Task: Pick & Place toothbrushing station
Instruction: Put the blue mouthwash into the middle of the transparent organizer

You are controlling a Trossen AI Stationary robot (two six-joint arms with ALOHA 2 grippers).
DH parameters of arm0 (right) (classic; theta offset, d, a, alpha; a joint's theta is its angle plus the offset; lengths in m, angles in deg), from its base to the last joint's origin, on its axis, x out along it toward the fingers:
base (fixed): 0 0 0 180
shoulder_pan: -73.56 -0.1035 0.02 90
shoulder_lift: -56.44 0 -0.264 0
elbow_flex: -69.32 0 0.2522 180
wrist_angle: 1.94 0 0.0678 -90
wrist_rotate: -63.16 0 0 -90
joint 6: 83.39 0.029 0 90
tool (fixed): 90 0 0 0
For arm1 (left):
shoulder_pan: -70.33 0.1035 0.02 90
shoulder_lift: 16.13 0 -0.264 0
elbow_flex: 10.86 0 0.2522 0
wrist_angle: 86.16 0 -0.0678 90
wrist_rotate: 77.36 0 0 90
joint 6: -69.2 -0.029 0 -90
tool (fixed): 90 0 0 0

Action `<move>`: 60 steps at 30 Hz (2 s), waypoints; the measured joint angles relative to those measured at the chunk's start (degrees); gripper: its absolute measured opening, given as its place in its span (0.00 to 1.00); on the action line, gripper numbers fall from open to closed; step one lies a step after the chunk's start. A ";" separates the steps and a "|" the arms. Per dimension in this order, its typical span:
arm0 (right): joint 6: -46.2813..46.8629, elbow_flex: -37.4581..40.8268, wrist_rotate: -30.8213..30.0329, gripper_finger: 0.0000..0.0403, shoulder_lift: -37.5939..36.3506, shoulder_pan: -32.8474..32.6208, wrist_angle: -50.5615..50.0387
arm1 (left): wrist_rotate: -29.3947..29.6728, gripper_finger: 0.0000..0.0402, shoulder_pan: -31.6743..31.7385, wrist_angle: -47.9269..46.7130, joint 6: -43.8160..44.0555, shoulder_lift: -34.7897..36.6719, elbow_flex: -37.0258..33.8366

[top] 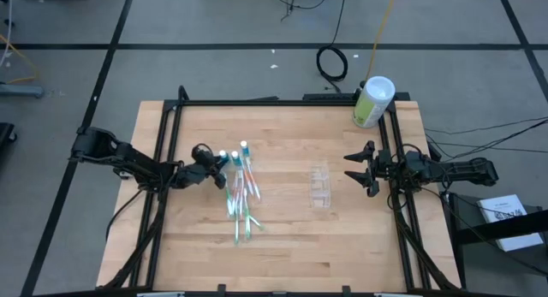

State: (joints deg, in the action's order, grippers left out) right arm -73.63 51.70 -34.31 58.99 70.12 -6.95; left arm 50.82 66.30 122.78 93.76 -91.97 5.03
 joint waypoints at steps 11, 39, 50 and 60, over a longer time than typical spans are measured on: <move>0.01 0.00 0.00 0.63 0.00 0.01 0.00 | -3.75 0.18 -0.61 7.56 -5.16 2.28 0.09; -1.87 0.00 0.00 0.63 10.56 -0.03 13.68 | -19.17 0.18 -1.73 -39.60 -16.66 1.47 37.98; -4.57 -8.86 -0.13 0.63 34.95 -0.59 16.53 | -27.70 0.18 -0.52 -27.82 -26.38 -18.22 50.27; -12.43 -25.84 -3.10 0.63 53.83 -4.17 7.06 | -33.85 0.18 1.55 -27.91 -28.93 -25.52 57.44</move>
State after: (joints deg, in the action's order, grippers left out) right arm -86.06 25.86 -37.41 112.82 65.96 0.11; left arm 16.97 67.84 94.87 64.83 -117.48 62.47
